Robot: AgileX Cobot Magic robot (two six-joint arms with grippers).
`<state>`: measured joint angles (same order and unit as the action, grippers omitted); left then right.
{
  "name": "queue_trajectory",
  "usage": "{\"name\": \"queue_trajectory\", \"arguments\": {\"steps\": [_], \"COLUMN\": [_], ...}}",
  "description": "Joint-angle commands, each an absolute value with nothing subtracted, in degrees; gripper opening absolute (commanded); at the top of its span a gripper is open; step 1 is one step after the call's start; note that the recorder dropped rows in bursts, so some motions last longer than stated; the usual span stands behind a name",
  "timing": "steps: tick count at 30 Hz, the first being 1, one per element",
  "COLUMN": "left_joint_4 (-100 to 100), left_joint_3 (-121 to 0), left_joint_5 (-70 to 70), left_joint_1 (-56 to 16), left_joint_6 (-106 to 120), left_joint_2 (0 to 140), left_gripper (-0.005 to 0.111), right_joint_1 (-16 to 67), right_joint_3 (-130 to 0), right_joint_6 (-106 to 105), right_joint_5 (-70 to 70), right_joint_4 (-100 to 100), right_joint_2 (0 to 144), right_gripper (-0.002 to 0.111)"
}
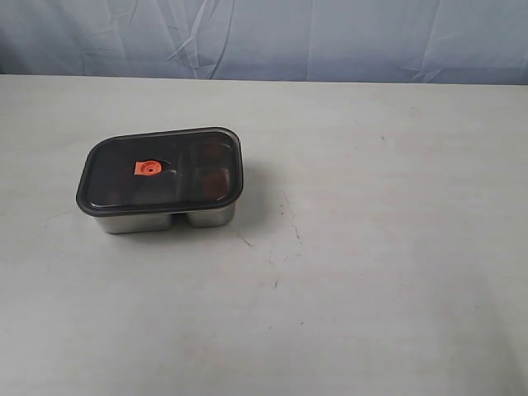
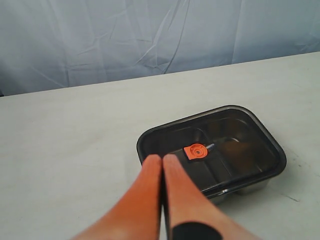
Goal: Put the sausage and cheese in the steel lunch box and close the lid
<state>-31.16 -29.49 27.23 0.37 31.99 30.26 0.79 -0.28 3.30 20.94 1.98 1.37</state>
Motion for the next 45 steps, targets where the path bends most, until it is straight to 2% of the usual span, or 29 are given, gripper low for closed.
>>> {"name": "queue_trajectory", "arguments": {"steps": [1, 4, 10, 27, 45], "left_joint_4": [-30.84, -26.33, -15.32, -14.44, -13.20], "left_joint_3": [-28.49, -25.88, -16.81, -0.92, 0.00], "left_joint_5": [26.37, 23.90, 18.67, 16.95, 11.97], "left_joint_1": [-0.19, -0.19, -0.19, 1.15, 1.15], "left_joint_6": [31.63, 28.33, 7.75, 0.00, 0.00], "left_joint_2": [29.95, 29.10, 23.90, 2.48, 0.00], "left_gripper": [0.000, 0.000, 0.000, 0.000, 0.000], "right_joint_1": [0.44, 0.44, 0.44, 0.44, 0.44], "right_joint_3": [0.00, 0.00, 0.00, 0.00, 0.00], "right_joint_6": [3.02, 3.02, 3.02, 3.02, 3.02], "right_joint_5": [20.81, 20.81, 20.81, 20.81, 20.81], "right_joint_4": [2.10, 2.10, 2.10, 2.10, 2.10], "right_joint_2": [0.93, 0.93, 0.93, 0.93, 0.93], "right_gripper": [-0.001, -0.001, -0.001, -0.001, -0.001]}}
